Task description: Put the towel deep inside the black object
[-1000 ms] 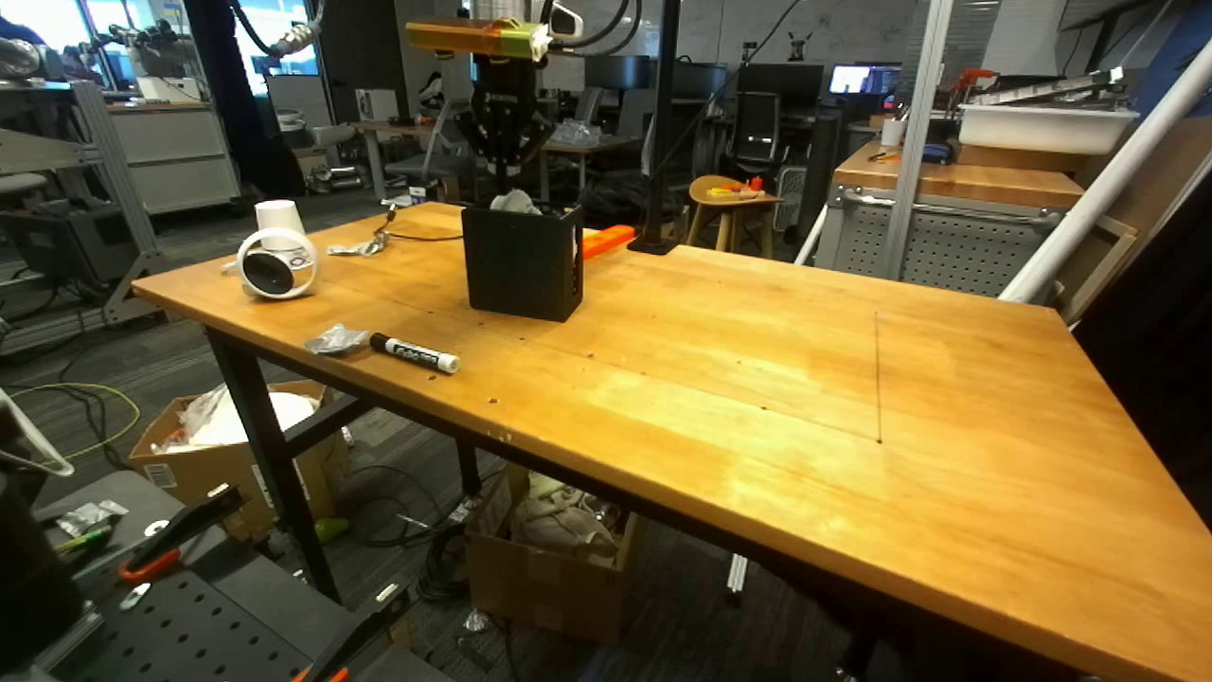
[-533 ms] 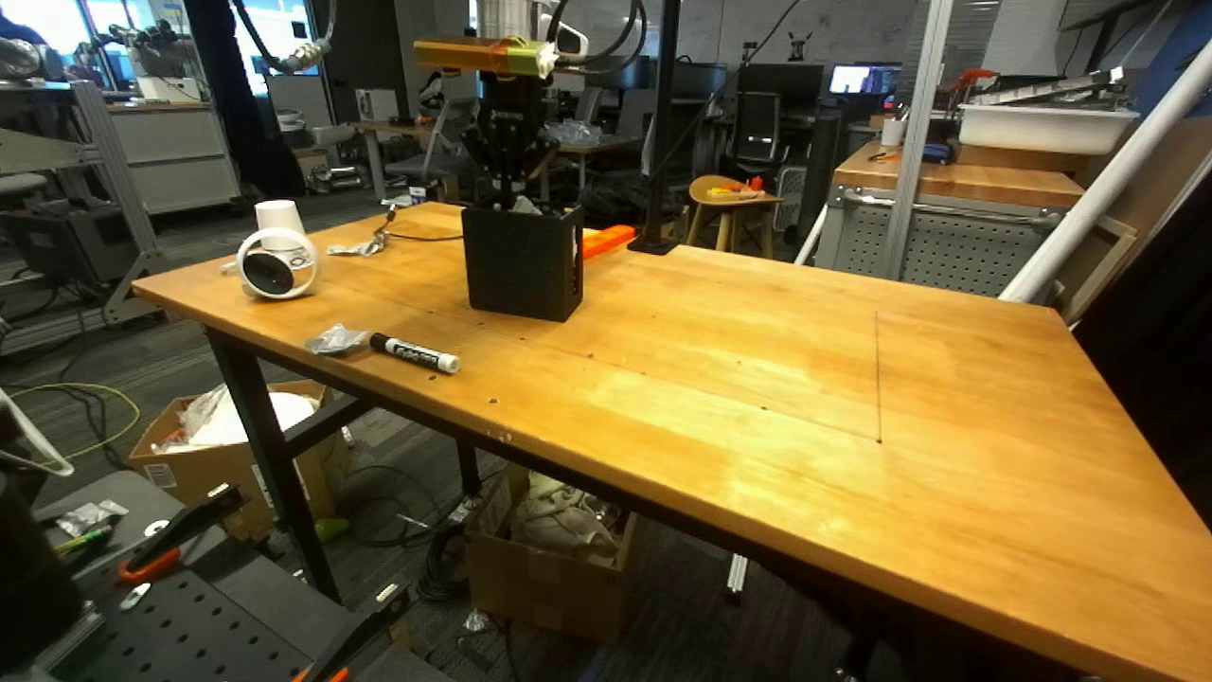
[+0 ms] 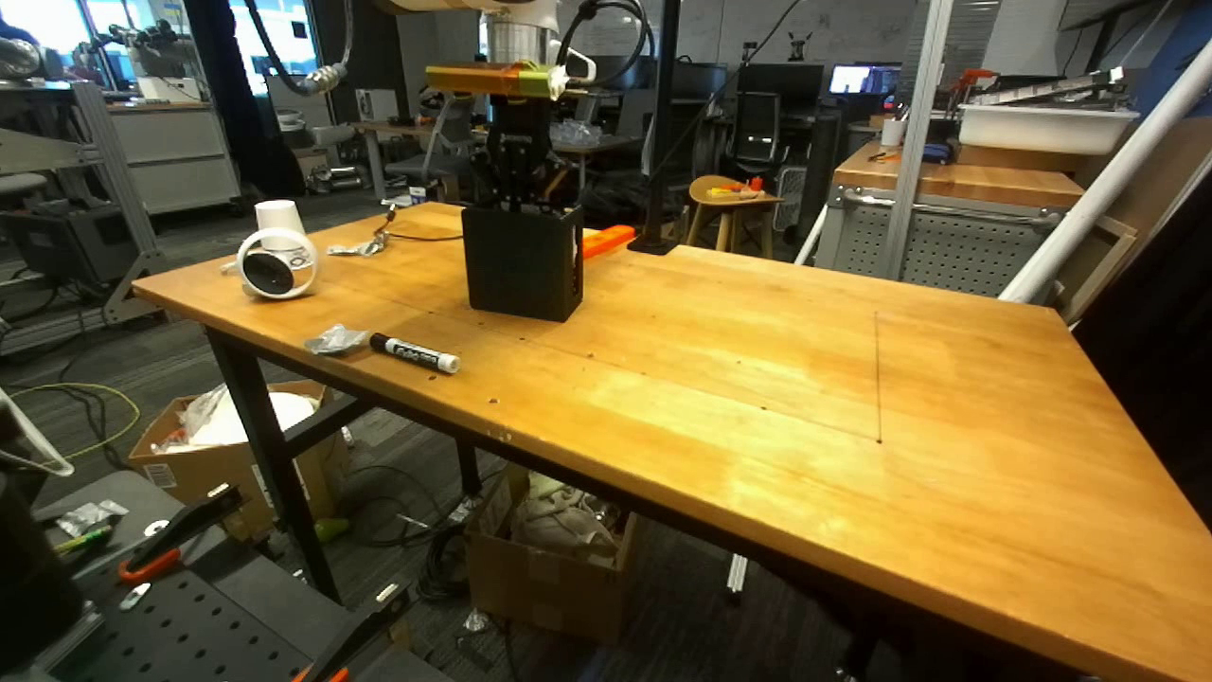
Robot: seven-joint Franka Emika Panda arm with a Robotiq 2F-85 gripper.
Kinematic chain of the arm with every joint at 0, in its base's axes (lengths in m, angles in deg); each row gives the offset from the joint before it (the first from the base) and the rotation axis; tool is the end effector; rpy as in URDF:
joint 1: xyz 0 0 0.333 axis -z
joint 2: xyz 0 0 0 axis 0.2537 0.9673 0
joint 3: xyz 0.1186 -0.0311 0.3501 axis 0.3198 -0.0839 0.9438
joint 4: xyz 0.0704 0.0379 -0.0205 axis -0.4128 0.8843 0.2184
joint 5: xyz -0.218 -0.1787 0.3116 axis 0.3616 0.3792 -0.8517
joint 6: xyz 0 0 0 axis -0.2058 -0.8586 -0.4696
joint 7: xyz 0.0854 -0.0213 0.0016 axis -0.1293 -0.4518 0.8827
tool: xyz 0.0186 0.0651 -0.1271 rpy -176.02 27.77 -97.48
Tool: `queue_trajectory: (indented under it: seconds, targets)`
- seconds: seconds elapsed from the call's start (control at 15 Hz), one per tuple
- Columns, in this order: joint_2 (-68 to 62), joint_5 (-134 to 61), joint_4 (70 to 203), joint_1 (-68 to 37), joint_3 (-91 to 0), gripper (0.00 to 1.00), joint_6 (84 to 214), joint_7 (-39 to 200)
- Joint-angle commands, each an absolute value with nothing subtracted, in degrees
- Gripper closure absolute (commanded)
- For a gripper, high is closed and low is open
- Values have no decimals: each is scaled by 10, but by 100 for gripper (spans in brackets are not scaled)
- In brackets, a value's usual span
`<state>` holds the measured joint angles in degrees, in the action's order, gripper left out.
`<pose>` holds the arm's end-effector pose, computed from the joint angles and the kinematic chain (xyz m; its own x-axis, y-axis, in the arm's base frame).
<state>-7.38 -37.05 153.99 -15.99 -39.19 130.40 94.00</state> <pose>0.6231 0.0337 0.3789 0.9666 0.2355 -0.1009 0.2372 -0.9714 0.0053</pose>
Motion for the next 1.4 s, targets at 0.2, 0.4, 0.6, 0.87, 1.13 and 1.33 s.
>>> queue_trajectory:
  seconds: [0.2,0.4,0.6,0.87,1.13,1.33]
  targets:
    - [-65,-361,1553,-160,-393,100,1300,937]
    - [-58,-373,1568,-158,-392,100,1299,943]
    - [-44,-368,1583,-160,-391,100,1293,939]
    - [-40,-365,1590,-163,-390,100,1283,936]
    - [-55,-377,1579,-158,-390,100,1285,941]
    - [-84,-400,1574,-148,-391,100,1295,952]
